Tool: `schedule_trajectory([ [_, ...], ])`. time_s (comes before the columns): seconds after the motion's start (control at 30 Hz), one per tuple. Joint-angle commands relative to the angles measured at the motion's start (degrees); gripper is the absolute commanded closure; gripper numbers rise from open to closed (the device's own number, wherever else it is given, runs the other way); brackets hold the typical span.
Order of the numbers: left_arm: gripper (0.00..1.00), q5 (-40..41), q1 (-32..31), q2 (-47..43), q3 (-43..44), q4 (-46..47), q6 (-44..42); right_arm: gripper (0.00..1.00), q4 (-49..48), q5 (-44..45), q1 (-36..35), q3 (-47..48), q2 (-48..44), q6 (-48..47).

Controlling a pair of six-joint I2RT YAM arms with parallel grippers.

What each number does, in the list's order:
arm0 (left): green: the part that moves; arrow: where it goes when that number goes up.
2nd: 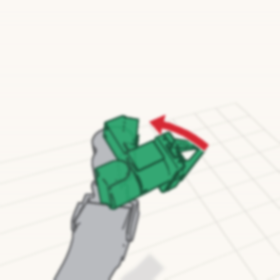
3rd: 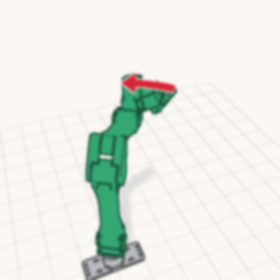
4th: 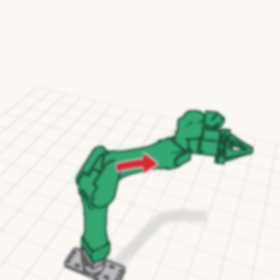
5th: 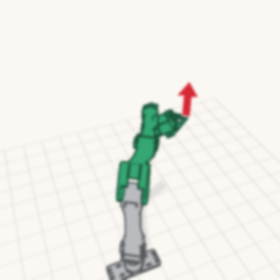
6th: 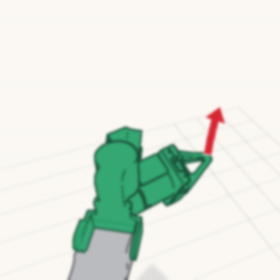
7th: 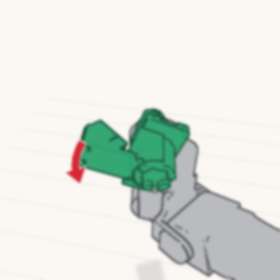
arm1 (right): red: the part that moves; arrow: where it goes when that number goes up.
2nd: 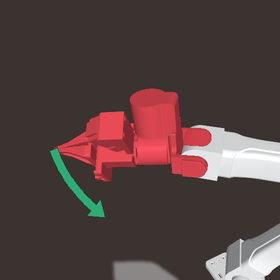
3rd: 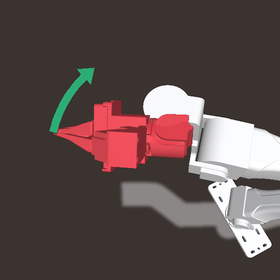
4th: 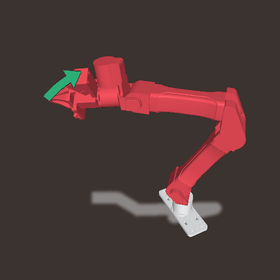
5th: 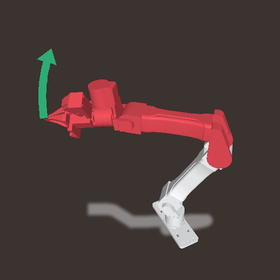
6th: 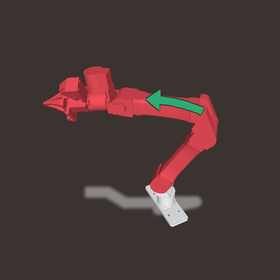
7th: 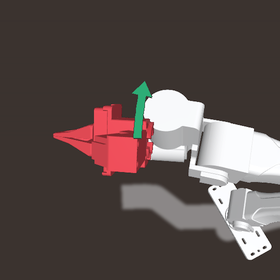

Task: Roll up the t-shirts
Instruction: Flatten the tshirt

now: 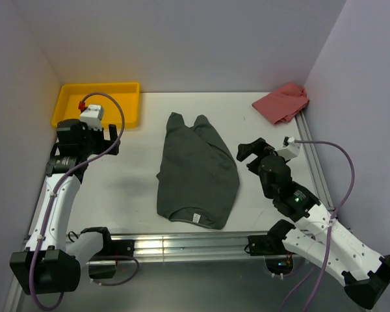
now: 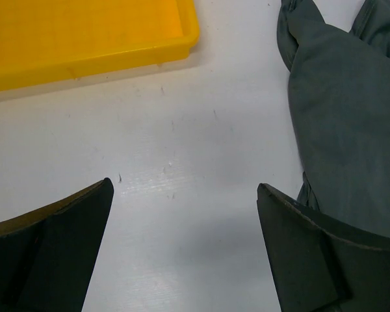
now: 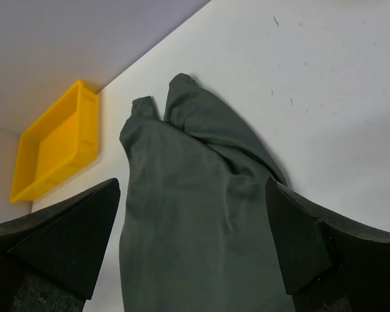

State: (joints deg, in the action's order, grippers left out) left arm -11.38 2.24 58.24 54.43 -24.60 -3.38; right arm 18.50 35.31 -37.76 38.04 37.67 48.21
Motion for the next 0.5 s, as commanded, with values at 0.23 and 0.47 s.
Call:
schedule_trajectory([
  [0.23, 0.02, -2.3, 0.1, 0.1, 1.4, 0.2, -0.7, 0.13, -1.5, -9.5, -0.4, -1.1, 1.7, -4.3],
  [0.47, 0.02, -4.1, 0.0, 1.4, 3.0, -0.4, 0.3, 0.29, -1.3, -8.4, -10.6, 3.5, 15.6, -0.6],
])
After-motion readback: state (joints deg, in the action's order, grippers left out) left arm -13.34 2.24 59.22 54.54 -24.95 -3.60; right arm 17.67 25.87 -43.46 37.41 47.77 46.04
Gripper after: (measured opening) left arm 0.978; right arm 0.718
